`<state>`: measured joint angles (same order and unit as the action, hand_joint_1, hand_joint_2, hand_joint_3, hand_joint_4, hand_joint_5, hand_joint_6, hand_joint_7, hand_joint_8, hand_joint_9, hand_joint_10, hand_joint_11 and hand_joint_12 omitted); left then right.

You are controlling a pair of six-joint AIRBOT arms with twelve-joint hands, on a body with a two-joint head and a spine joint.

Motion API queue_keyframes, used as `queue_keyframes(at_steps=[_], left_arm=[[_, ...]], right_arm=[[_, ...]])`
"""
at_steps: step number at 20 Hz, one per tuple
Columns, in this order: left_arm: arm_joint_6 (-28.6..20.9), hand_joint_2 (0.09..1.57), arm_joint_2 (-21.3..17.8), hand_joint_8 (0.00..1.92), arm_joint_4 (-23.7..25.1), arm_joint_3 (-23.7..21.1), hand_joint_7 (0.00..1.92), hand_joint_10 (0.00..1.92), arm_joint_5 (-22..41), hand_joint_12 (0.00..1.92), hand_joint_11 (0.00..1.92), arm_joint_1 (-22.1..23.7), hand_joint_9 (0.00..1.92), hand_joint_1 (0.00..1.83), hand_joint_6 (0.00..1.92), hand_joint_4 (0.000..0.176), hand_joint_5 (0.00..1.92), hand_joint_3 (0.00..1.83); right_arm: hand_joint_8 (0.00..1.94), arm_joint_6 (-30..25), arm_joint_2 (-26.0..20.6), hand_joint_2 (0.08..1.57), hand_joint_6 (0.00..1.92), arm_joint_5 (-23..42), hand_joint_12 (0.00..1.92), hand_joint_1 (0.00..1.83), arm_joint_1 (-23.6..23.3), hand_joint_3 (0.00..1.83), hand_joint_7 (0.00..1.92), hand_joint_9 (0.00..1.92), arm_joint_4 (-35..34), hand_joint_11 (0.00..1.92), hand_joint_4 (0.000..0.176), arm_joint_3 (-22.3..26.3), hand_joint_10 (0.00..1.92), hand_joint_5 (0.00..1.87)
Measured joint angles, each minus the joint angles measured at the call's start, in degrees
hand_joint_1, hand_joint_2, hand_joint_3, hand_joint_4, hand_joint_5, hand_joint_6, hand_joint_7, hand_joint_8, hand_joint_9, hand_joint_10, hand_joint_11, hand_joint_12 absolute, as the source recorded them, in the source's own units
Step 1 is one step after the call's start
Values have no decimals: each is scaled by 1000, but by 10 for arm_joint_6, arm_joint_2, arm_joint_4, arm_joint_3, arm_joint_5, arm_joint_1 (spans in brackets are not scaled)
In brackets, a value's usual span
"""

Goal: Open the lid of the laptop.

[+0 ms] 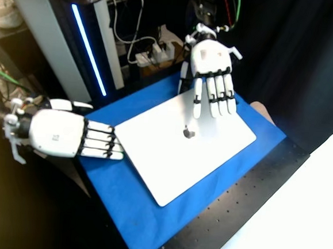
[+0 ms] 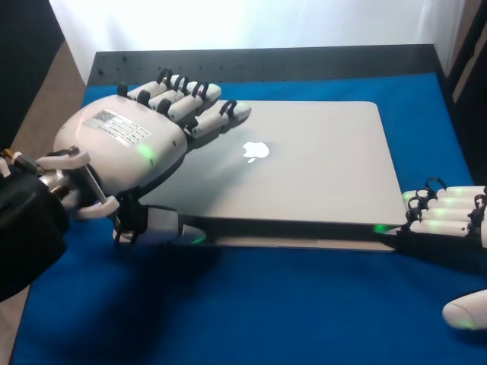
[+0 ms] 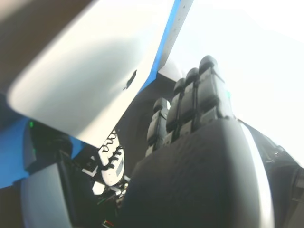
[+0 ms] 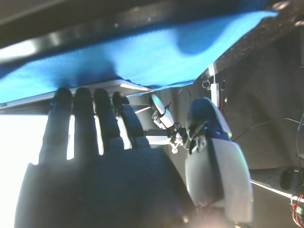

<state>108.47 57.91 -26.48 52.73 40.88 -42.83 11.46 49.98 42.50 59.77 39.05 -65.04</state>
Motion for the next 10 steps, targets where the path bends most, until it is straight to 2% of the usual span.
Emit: queue_keyframes(at_steps=[1, 2, 3, 4, 5, 6, 7, 8, 9, 10], left_arm=[[1, 1004, 1, 7, -2, 0, 69, 0, 4, 91, 122, 3, 154, 715, 10, 126, 74, 1], [2, 1020, 3, 3, -5, 0, 76, 0, 12, 208, 65, 6, 132, 710, 5, 139, 88, 0], [2, 1007, 8, 2, -7, 1, 121, 0, 22, 393, 12, 11, 144, 710, 2, 143, 118, 5], [3, 1013, 12, 2, -8, 1, 155, 2, 33, 542, 2, 14, 173, 722, 2, 134, 147, 2], [2, 1025, 16, 0, -8, 2, 103, 0, 40, 271, 0, 17, 111, 651, 0, 155, 90, 3], [3, 1026, 19, 5, -12, 3, 79, 10, 44, 74, 0, 20, 75, 637, 7, 164, 63, 1], [3, 1018, 23, 4, -14, 4, 73, 9, 46, 14, 0, 23, 65, 649, 7, 170, 56, 0], [2, 1013, 26, 1, -16, 6, 64, 6, 50, 2, 0, 25, 57, 661, 6, 174, 56, 0], [2, 998, 27, 1, -17, 7, 64, 10, 55, 45, 88, 27, 74, 706, 4, 175, 56, 0], [2, 978, 27, 0, -19, 8, 59, 4, 56, 336, 17, 31, 76, 734, 5, 172, 70, 0]], right_arm=[[0, 0, 0, 1191, 0, 0, 0, 0, 0, 0, 0, 0, 0, 0, 0, 0, 0, 0], [0, 0, 0, 1183, 0, 0, 0, 0, 0, 0, 0, 0, 0, 0, 0, 0, 0, 0], [0, 0, 0, 1182, 0, 0, 0, 0, 0, 0, 0, 0, 0, 0, 0, 0, 0, 0], [0, 0, 0, 1182, 0, 0, 0, 0, 0, 0, 0, 0, 0, 0, 0, 0, 0, 0], [0, 0, 1, 1184, 0, 0, 0, 0, 0, 0, 0, 0, 0, 0, 0, 0, 0, 0], [0, 0, 1, 1183, 0, 0, 0, 0, 0, 0, 0, 0, 0, 0, 0, 0, 0, 0], [0, 0, 1, 1187, 0, 0, 0, 0, 0, 0, 0, 0, 0, 0, 0, 0, 0, 0], [0, 0, 1, 1186, 0, 0, 0, 0, 0, 0, 0, 0, 1, 0, 0, 0, 0, 0], [0, 0, 1, 1189, 0, 0, 0, 0, 0, 0, 0, 0, 2, 0, 0, 0, 0, 0], [0, 0, 2, 1195, 0, 0, 0, 0, 0, 0, 0, 0, 2, 0, 0, 0, 0, 0]])
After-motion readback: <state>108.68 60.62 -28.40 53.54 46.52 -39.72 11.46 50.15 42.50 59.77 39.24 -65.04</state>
